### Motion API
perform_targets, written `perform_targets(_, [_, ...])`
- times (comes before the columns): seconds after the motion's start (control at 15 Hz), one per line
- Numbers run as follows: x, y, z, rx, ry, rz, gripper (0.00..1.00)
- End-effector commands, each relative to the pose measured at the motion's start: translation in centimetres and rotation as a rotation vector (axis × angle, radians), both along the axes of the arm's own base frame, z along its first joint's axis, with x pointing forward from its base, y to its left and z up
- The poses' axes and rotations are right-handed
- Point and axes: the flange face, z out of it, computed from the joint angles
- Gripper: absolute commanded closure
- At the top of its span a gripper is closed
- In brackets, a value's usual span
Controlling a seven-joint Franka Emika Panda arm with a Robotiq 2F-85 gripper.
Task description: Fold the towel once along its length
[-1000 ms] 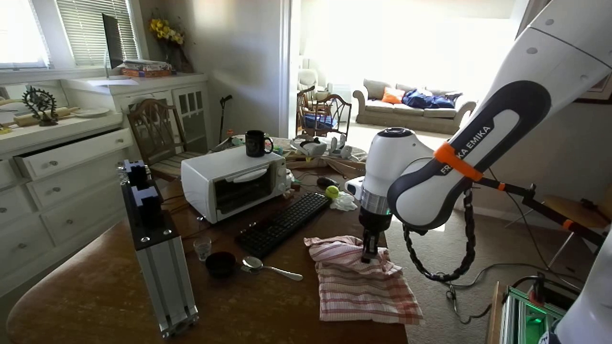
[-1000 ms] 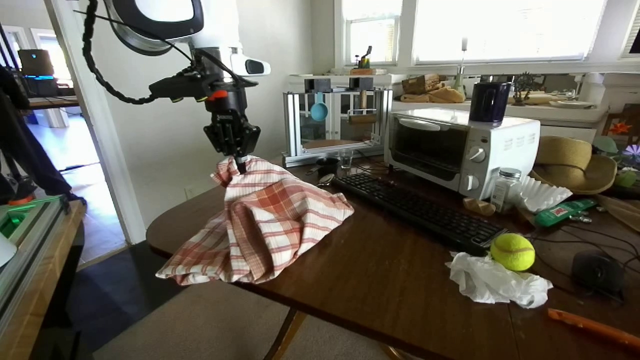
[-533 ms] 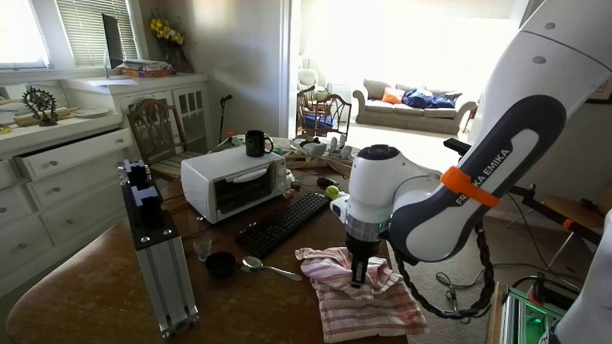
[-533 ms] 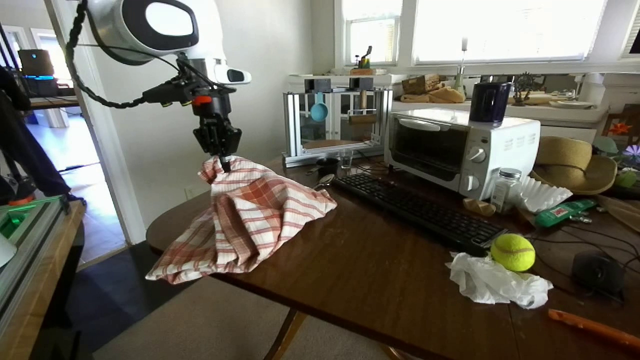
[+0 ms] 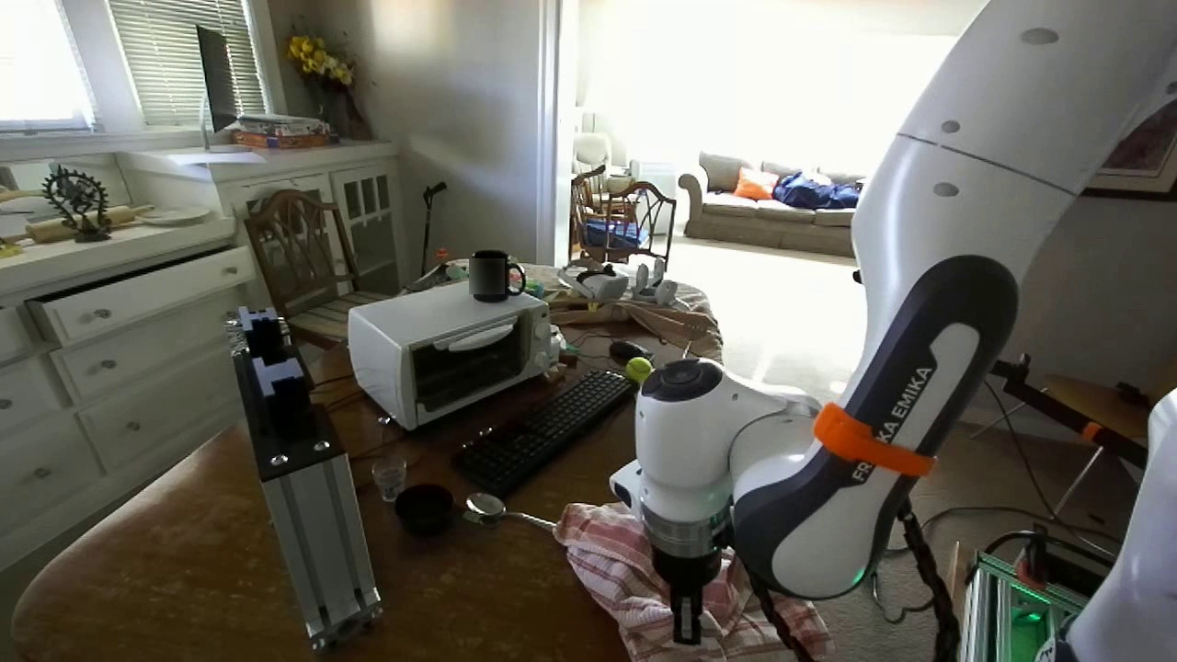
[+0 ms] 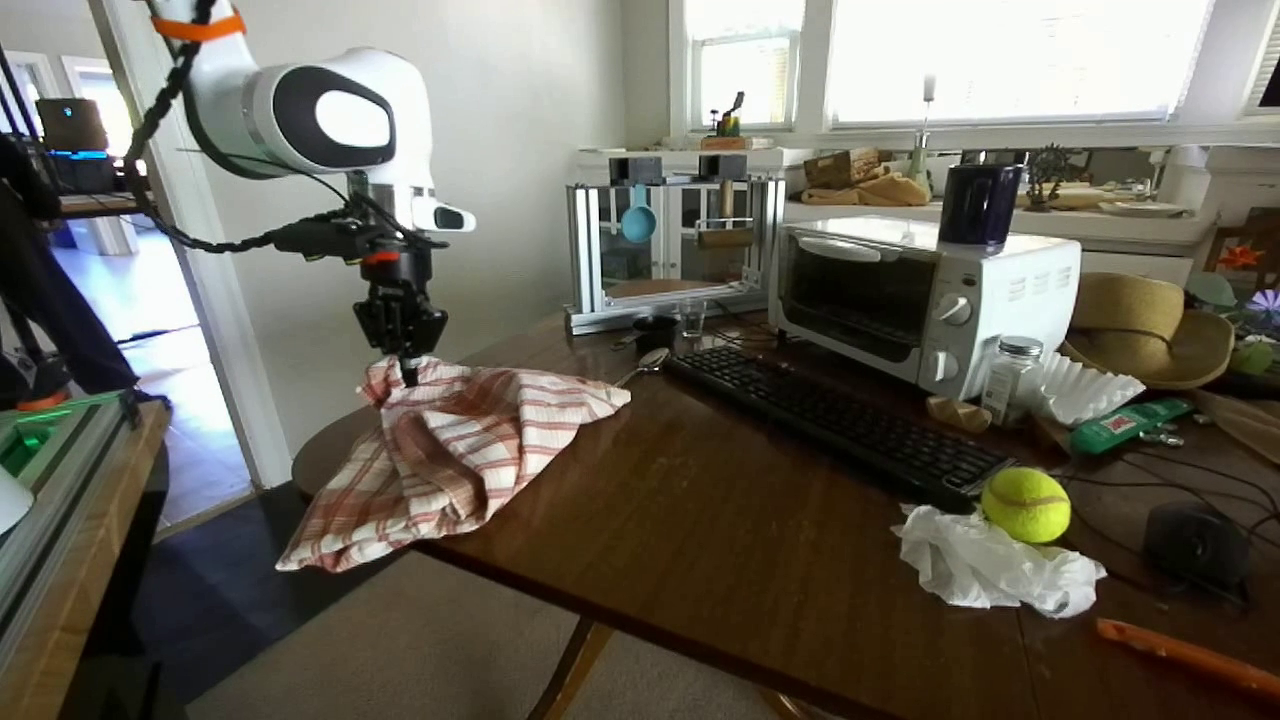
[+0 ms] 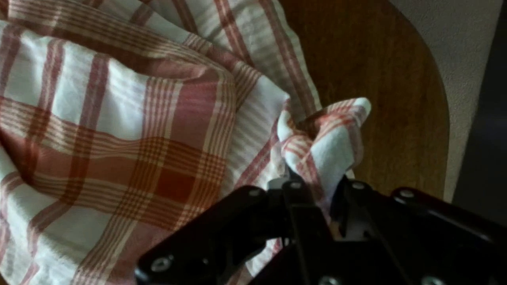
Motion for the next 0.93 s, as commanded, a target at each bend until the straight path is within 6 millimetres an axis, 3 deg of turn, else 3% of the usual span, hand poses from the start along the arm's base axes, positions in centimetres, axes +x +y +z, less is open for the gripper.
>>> perform_targets(0.0, [0.4,1.9,-2.9,-0.011,0.046,0.03,0.96])
perform_targets(0.07, [0.4,2.2,-3.2,-0.017,0.058,0.04,0.81])
perform_targets(0.13, [0.4,2.5,-3.5,-0.018,0.062,0.047,0.58])
perform_targets(0.27, [0.5,2.9,-3.4,-0.014,0.063,0.064,0.54])
perform_targets(0.6, [1.7,1.8,1.1,0.011,0.026,0.058,0.18])
perform_targets(0.73, [2.8,0.5,3.4,0.03,-0.023,0.035,0.03])
perform_targets(0.87, [4.1,-1.4,5.2,0.051,-0.043,0.011,0.0])
